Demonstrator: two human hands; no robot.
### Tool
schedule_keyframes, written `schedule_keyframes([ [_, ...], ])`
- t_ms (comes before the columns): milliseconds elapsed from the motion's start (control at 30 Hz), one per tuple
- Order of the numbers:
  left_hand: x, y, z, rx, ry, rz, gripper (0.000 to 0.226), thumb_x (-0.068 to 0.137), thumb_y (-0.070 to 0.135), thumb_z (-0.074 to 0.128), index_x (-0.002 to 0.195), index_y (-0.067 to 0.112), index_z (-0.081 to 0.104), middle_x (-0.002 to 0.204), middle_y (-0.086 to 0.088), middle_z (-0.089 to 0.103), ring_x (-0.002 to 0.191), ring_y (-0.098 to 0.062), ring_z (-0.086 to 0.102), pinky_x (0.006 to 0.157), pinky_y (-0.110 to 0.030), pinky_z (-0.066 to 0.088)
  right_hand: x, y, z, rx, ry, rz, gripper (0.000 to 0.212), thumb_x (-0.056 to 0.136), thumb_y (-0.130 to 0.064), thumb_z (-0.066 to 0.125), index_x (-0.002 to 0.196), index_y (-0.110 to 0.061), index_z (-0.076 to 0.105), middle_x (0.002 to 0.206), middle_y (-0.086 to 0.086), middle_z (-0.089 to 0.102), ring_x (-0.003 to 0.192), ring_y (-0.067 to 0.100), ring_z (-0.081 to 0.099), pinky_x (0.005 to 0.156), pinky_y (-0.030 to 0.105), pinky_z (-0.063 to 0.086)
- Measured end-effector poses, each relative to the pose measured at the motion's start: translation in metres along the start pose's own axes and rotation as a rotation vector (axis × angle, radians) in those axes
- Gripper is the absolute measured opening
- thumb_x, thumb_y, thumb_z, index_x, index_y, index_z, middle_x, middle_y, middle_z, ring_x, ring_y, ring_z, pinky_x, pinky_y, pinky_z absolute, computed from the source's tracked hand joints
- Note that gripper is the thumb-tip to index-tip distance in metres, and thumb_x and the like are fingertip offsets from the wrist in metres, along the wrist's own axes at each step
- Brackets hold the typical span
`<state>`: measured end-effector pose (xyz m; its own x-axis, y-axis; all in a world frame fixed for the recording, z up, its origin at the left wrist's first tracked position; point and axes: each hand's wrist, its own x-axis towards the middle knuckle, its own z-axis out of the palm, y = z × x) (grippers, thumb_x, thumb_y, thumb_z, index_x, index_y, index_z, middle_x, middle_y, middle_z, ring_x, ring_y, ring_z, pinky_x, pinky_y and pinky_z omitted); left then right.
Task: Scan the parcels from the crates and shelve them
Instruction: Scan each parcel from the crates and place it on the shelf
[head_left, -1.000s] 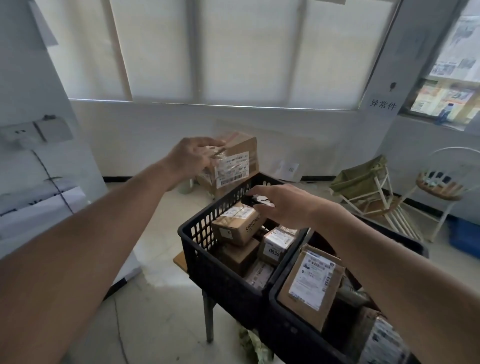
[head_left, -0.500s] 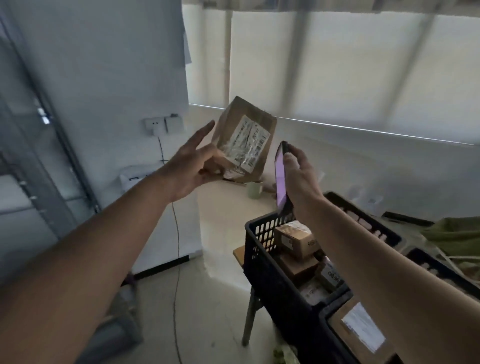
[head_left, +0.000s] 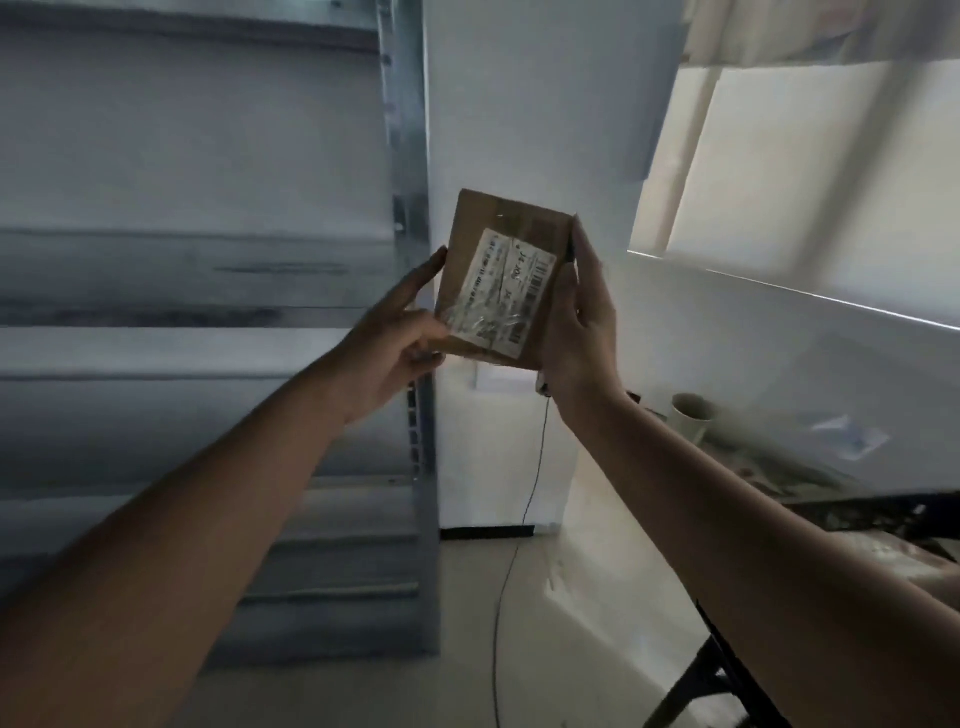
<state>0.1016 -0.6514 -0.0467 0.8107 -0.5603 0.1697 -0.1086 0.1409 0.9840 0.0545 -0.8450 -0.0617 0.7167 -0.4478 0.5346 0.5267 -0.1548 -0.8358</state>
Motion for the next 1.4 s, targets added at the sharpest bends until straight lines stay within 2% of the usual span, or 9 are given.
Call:
schedule_keyframes([
  [167, -0.051, 0.02, -0.103, 0.116, 0.23, 0.104, 0.062, 0.087, 0.029, 0.071, 0.144, 0.049, 0.056, 0.133, 0.0, 0.072, 0.13, -0.033, 0.061, 0.113, -0.046, 0.037, -0.02, 0.001, 0.123, 0.069, -0.11, 0.0, 0.051, 0.11, -0.044, 0.041, 0.161, -0.042, 0.041, 0.143, -0.004, 0.065, 0.129, 0.021, 0.067, 0.096, 0.057, 0.061],
  [233, -0.074, 0.027, -0.14, 0.173, 0.356, 0.187, 0.054, 0.093, 0.036, 0.074, 0.144, 0.039, 0.059, 0.139, 0.002, 0.069, 0.13, -0.026, 0.064, 0.114, -0.051, 0.046, -0.029, 0.001, 0.171, 0.106, -0.161, 0.018, 0.053, 0.109, -0.044, 0.041, 0.162, -0.043, 0.039, 0.143, -0.005, 0.064, 0.128, 0.019, 0.067, 0.096, 0.056, 0.062],
  [400, -0.118, 0.049, -0.218, 0.324, 0.568, 0.308, 0.04, 0.104, 0.017, 0.064, 0.144, 0.018, 0.06, 0.125, 0.008, 0.076, 0.113, -0.011, 0.073, 0.089, -0.026, 0.06, -0.043, 0.004, 0.28, 0.157, -0.281, 0.025, 0.046, 0.113, -0.042, 0.041, 0.158, -0.054, 0.038, 0.138, -0.012, 0.066, 0.125, 0.016, 0.069, 0.097, 0.054, 0.062],
  [633, -0.15, 0.064, -0.329, 0.627, 0.748, 0.403, 0.059, 0.106, 0.015, 0.061, 0.161, 0.026, 0.042, 0.148, 0.006, 0.062, 0.136, -0.007, 0.058, 0.098, -0.024, 0.057, -0.042, 0.017, 0.419, 0.225, -0.435, -0.063, 0.049, 0.115, -0.031, 0.037, 0.164, -0.039, 0.037, 0.133, -0.015, 0.069, 0.122, 0.013, 0.069, 0.099, 0.048, 0.061],
  [733, -0.156, 0.065, -0.378, 0.697, 0.841, 0.458, 0.066, 0.105, 0.013, 0.063, 0.164, 0.027, 0.035, 0.149, 0.003, 0.061, 0.136, -0.01, 0.058, 0.097, -0.019, 0.056, -0.04, 0.026, 0.476, 0.278, -0.501, -0.092, 0.048, 0.117, -0.025, 0.035, 0.165, -0.03, 0.036, 0.126, -0.028, 0.068, 0.121, 0.006, 0.068, 0.098, 0.034, 0.06],
  [833, -0.158, 0.064, -0.42, 0.735, 0.926, 0.472, 0.064, 0.106, 0.016, 0.062, 0.162, 0.032, 0.037, 0.149, 0.002, 0.061, 0.132, -0.013, 0.062, 0.097, -0.031, 0.06, -0.037, 0.031, 0.524, 0.304, -0.529, -0.079, 0.047, 0.118, -0.026, 0.036, 0.165, -0.031, 0.036, 0.126, -0.027, 0.064, 0.115, -0.006, 0.067, 0.092, 0.02, 0.057],
  [1167, -0.182, 0.089, -0.574, 0.76, 1.124, 0.433, 0.061, 0.105, 0.01, 0.064, 0.16, 0.026, 0.044, 0.147, 0.002, 0.063, 0.124, -0.016, 0.068, 0.091, -0.047, 0.064, -0.03, 0.047, 0.716, 0.296, -0.659, -0.13, 0.048, 0.117, -0.023, 0.035, 0.165, -0.03, 0.038, 0.124, -0.023, 0.063, 0.106, -0.014, 0.065, 0.086, 0.008, 0.052],
  [1267, -0.197, 0.096, -0.617, 0.766, 1.15, 0.426, 0.061, 0.105, 0.01, 0.064, 0.16, 0.027, 0.044, 0.147, 0.001, 0.062, 0.127, -0.016, 0.067, 0.093, -0.043, 0.063, -0.039, 0.044, 0.765, 0.312, -0.69, -0.141, 0.049, 0.117, -0.027, 0.034, 0.165, -0.032, 0.037, 0.126, -0.014, 0.066, 0.108, -0.008, 0.067, 0.086, 0.012, 0.055],
  [1400, -0.226, 0.104, -0.684, 0.771, 1.166, 0.424, 0.062, 0.104, 0.008, 0.063, 0.16, 0.027, 0.043, 0.147, 0.002, 0.063, 0.126, -0.01, 0.066, 0.095, -0.035, 0.062, -0.06, 0.04, 0.839, 0.313, -0.71, -0.142, 0.048, 0.117, -0.028, 0.034, 0.165, -0.033, 0.037, 0.115, -0.028, 0.066, 0.105, -0.008, 0.069, 0.086, 0.016, 0.058],
])
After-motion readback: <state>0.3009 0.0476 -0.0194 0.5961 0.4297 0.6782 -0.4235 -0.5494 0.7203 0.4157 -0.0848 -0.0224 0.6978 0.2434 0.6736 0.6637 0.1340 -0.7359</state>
